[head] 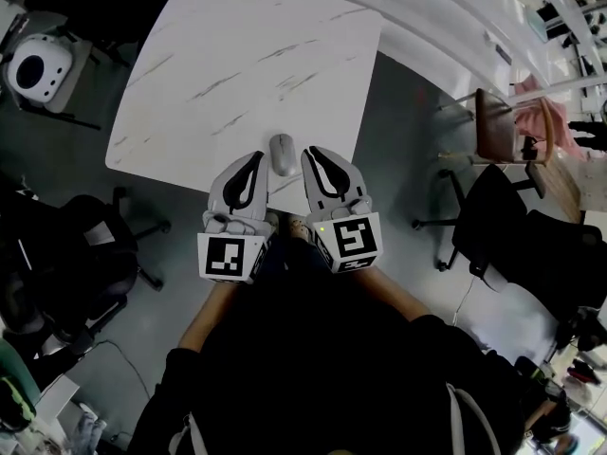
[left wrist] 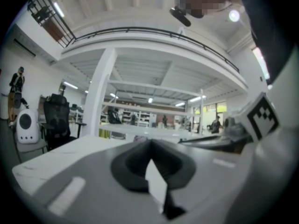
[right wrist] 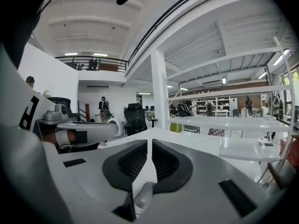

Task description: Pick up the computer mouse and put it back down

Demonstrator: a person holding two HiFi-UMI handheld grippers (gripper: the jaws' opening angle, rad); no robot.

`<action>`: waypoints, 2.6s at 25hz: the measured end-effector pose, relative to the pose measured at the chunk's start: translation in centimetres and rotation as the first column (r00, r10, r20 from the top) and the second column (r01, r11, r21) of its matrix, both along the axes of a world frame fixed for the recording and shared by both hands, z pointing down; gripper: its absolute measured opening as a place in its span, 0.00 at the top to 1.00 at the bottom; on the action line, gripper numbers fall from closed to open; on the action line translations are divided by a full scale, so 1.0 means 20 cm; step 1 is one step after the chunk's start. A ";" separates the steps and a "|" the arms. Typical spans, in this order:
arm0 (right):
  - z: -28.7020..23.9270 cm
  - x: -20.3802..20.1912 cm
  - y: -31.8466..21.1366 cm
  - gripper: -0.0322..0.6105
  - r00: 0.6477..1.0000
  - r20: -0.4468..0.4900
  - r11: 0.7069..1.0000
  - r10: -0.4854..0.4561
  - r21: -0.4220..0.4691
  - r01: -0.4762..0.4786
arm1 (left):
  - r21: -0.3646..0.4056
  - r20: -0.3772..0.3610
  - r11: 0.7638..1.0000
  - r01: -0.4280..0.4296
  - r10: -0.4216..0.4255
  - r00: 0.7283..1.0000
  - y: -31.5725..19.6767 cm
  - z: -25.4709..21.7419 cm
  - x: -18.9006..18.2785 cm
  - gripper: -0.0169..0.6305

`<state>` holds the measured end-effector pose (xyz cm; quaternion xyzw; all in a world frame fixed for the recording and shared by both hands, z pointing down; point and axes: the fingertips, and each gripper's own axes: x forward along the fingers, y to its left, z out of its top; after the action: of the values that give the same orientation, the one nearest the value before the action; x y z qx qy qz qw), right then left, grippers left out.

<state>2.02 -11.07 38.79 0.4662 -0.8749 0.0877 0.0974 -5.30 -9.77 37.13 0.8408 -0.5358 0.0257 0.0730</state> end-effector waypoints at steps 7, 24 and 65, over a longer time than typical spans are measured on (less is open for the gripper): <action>0.18 -0.06 -0.06 0.91 1.000 -0.014 0.997 -0.006 -0.083 0.005 | -0.051 0.000 0.998 -0.026 0.026 1.000 -0.07 0.14 -0.02 0.96; 0.71 -0.15 -0.12 0.68 0.997 -0.072 0.938 0.033 -0.343 -0.056 | -0.185 -0.011 0.982 -0.042 0.040 0.999 -0.17 0.48 -0.06 0.96; 1.18 -0.19 -0.12 0.55 0.958 -0.287 0.769 0.015 -0.609 -0.194 | -0.242 -0.017 0.969 -0.041 0.038 0.999 -0.20 0.60 -0.14 0.96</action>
<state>-1.74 -13.46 62.38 0.4623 -0.7460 0.3177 0.3589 -8.13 -13.68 49.22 0.8363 -0.5113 0.0874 0.1777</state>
